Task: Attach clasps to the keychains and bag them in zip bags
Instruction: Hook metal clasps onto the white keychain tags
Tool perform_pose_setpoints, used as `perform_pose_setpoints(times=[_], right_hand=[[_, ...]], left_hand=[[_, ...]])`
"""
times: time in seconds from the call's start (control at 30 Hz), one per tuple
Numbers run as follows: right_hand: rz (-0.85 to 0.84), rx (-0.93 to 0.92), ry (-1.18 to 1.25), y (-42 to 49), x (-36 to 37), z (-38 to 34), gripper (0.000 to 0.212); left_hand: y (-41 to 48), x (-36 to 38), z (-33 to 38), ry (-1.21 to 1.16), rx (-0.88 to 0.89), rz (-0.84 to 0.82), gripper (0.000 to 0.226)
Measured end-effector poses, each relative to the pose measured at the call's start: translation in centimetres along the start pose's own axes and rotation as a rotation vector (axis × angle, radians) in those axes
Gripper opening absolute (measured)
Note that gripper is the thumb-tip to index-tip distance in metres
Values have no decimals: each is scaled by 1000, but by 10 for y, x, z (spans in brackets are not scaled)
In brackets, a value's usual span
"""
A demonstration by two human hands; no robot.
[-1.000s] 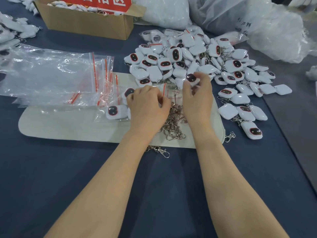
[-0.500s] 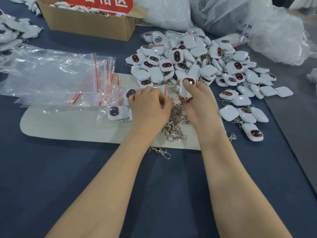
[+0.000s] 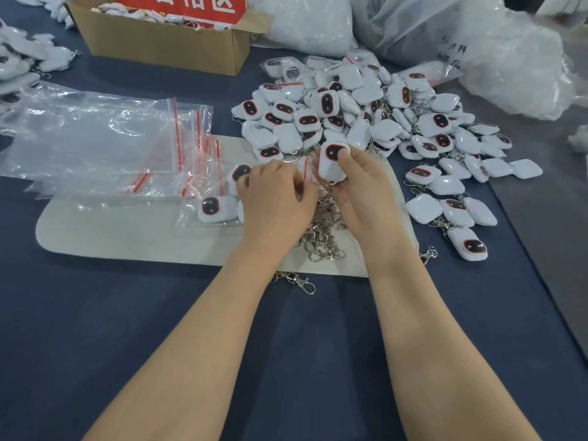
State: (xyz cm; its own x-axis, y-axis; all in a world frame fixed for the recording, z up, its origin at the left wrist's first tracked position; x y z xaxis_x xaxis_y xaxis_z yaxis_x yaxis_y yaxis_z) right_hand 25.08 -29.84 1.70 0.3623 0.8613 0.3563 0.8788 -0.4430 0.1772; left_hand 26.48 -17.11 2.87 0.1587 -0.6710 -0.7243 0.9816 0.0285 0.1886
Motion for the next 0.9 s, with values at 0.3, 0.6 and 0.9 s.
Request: perform_pose_setpoints(times=[0.3, 0.6, 0.9], right_hand=[[-52, 36, 48, 1, 6, 3, 22], [-38, -203, -387, -2, 2, -15, 47], [31, -462, -447, -14, 15, -35, 31]], left_hand=[[1, 0, 0, 7, -8, -8, 21], [0, -2, 1, 14, -2, 6, 21], [-2, -2, 6, 137, 45, 47, 21]])
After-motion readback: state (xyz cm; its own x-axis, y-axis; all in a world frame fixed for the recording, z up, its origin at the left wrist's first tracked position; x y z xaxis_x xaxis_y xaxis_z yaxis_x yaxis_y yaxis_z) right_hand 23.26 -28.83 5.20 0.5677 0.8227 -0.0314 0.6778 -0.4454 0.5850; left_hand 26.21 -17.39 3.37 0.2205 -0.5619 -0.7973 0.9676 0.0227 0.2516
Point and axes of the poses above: each hand's wrist, its own y-axis towards the middle knuckle, its own x-axis out of the palm, z = x × y, the point moved 7 cm from there along y, towards the middle knuckle, and after that the axes turned 14 degrees about -x, right-handed, at the moved point
